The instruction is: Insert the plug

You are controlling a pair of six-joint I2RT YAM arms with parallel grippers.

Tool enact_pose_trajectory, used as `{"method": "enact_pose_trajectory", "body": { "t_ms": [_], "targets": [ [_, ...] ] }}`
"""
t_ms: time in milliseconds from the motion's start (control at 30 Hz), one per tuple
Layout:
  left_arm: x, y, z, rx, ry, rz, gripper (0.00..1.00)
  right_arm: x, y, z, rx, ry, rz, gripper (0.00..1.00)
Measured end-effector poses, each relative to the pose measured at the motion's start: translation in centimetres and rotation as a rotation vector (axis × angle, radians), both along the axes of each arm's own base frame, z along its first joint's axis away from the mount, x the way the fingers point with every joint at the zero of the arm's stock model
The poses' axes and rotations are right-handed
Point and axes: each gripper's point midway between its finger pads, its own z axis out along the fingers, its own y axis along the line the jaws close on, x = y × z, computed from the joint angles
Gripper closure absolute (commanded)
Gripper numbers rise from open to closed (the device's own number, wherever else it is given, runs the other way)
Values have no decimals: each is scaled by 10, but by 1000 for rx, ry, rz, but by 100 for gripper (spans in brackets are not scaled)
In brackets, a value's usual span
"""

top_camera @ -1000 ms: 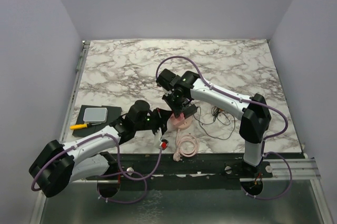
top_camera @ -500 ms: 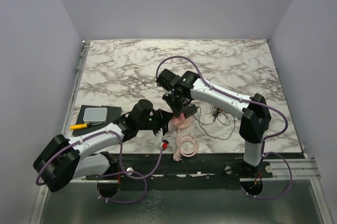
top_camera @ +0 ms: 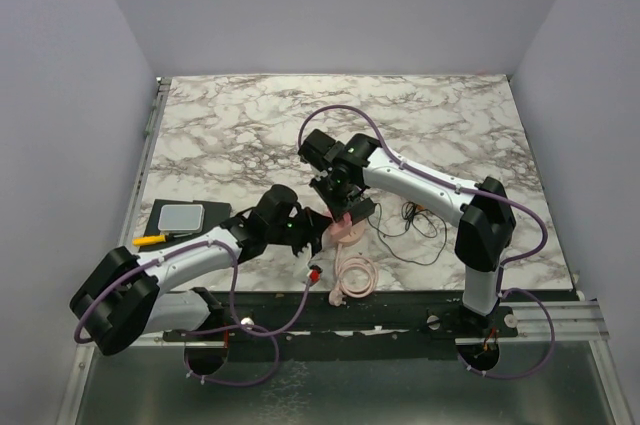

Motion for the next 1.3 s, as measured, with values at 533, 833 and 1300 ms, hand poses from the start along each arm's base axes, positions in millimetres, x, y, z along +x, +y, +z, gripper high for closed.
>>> {"method": "enact_pose_trajectory", "body": {
  "t_ms": [533,833,1300],
  "targets": [
    [6,0,9,-13,45,52,65,2,-7,-2,14,-2,-21,99],
    [-4,7,7,11,85,51,67,3,-7,-2,24,-4,-21,99],
    [-17,16,-15,96,184,54,60,2,-6,-2,35,8,-20,99]
  ]
}}
